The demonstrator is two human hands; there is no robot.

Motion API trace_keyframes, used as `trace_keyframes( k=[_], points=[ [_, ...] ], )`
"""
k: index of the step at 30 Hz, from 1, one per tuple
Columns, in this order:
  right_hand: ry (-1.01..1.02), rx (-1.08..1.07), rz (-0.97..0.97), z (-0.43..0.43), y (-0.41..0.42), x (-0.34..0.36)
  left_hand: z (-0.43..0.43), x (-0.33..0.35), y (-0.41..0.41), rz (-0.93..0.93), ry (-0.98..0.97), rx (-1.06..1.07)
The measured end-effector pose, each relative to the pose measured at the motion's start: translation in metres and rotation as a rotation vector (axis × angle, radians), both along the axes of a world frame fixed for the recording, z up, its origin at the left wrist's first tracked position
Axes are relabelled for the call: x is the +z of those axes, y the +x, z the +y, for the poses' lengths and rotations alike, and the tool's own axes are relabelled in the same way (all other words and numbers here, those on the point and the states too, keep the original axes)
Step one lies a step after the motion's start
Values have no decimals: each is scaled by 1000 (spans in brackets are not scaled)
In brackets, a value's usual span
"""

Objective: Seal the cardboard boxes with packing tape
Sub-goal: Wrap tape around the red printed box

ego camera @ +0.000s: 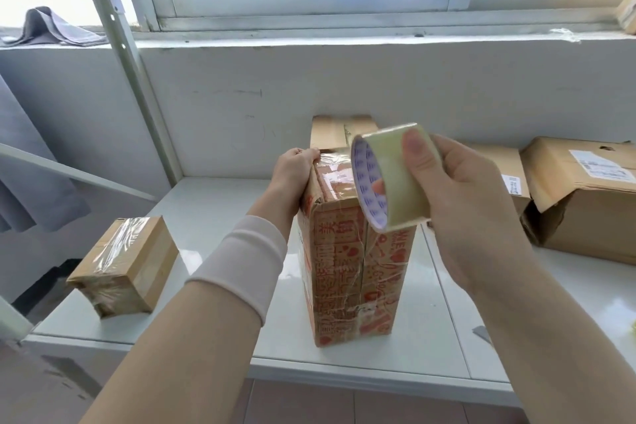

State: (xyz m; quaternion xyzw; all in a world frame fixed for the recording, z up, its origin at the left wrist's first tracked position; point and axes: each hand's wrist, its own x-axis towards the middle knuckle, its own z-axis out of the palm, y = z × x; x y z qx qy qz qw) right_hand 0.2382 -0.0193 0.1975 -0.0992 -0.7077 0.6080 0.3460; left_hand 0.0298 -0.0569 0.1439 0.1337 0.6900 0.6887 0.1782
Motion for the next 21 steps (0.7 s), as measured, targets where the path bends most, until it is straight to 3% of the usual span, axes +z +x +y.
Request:
trace_keyframes(
  k=[6, 14, 18, 21],
  points=[
    [-58, -38, -174, -19, 37, -33, 3, -1, 0, -20, 22, -8],
    [-95, -113, -193, -20, 32, -65, 3, -1, 6, 24, 50, -24],
    [-141, -100, -172, -17, 29, -69, -26, -20, 27, 259, 244, -179],
    [-152, -70, -158, -16, 31, -72, -57, -61, 41, 527, 138, -402]
  ],
)
